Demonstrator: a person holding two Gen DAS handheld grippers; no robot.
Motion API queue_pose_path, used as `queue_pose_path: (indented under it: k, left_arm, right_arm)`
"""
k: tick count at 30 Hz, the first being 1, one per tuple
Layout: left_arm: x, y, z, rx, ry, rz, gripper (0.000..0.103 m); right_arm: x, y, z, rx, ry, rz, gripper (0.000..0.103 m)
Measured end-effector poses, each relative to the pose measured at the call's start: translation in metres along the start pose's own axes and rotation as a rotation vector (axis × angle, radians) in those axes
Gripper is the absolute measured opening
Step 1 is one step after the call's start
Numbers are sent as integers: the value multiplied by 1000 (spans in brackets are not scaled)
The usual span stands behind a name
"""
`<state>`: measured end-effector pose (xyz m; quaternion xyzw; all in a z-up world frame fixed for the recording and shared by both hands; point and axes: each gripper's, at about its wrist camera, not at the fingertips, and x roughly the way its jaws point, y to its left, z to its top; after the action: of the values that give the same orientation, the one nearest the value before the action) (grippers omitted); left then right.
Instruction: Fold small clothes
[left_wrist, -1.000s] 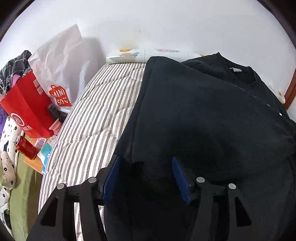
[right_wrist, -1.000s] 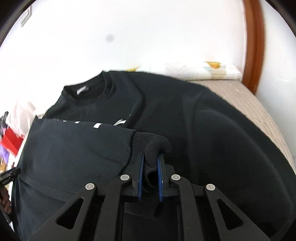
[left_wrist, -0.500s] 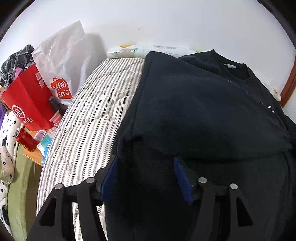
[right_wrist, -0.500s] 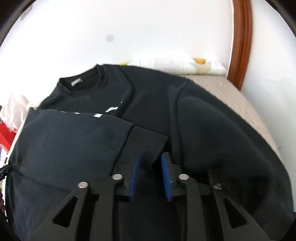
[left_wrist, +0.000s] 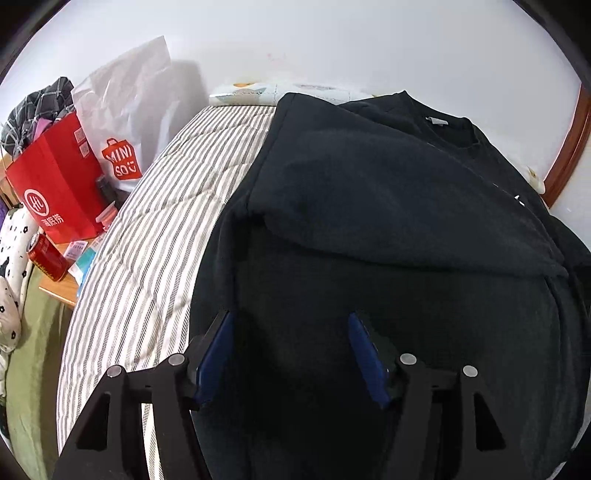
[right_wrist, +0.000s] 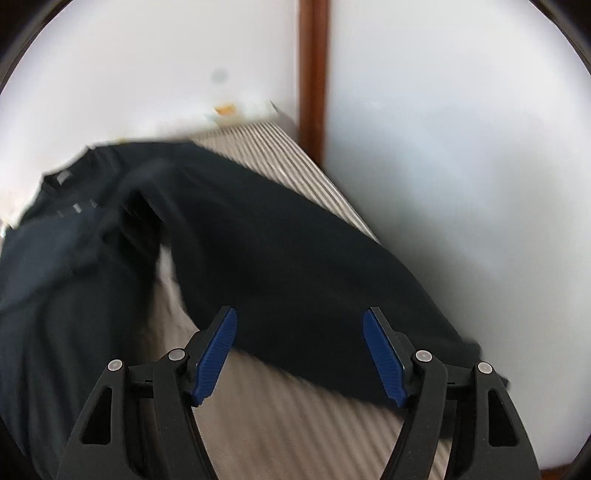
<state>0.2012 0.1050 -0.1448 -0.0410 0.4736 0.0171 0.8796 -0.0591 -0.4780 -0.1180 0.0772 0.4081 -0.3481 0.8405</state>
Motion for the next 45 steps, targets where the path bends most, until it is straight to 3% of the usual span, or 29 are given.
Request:
queue_pose_path:
  k: [5, 9, 10, 12, 13, 15, 18, 21, 24, 30, 35, 38, 45]
  left_arm:
    - [-4, 1, -13, -8, 6, 15, 62]
    - [-14, 4, -24, 5, 3, 25, 62]
    - [-18, 6, -28, 8, -1, 27, 62]
    - [-24, 12, -33, 7, -9, 31, 62]
    - [-27, 16, -35, 1, -13, 35, 62]
    - [-32, 25, -39, -15, -21, 36, 62]
    - [-38, 39, -43, -52, -34, 26, 62]
    - [-39, 47, -46, -74, -42, 14, 62]
    - [-40, 55, -52, -94, -48, 1, 62]
    - [-38, 64, -60, -104, -38, -20, 62]
    - [-42, 70, -61, -128, -51, -47, 62]
    - [-42, 72, -62, -129, -56, -58, 62]
    - [-30, 70, -56, -132, -34, -61, 62]
  right_arm:
    - [13, -1, -19, -70, 14, -18, 71]
    - [18, 1, -17, -16, -21, -46, 70]
    - [20, 0, -15, 0, -30, -56, 66]
    - [22, -1, -10, 31, -37, -57, 43]
    - [22, 0, -6, 32, -49, -80, 22]
    - [22, 5, 0, -6, -57, -88, 13]
    - [9, 13, 17, -16, -100, -110, 12]
    - [-22, 29, 36, -14, -188, -52, 11]
    - [-53, 66, 56, -58, -283, 12, 11]
    - [-96, 155, 78, -158, -387, 167, 11]
    - [-97, 247, 90, -242, -397, 335, 11]
    - [-90, 290, 88, -296, -391, 372, 11]
    - [-38, 367, 74, -414, -256, 441, 15]
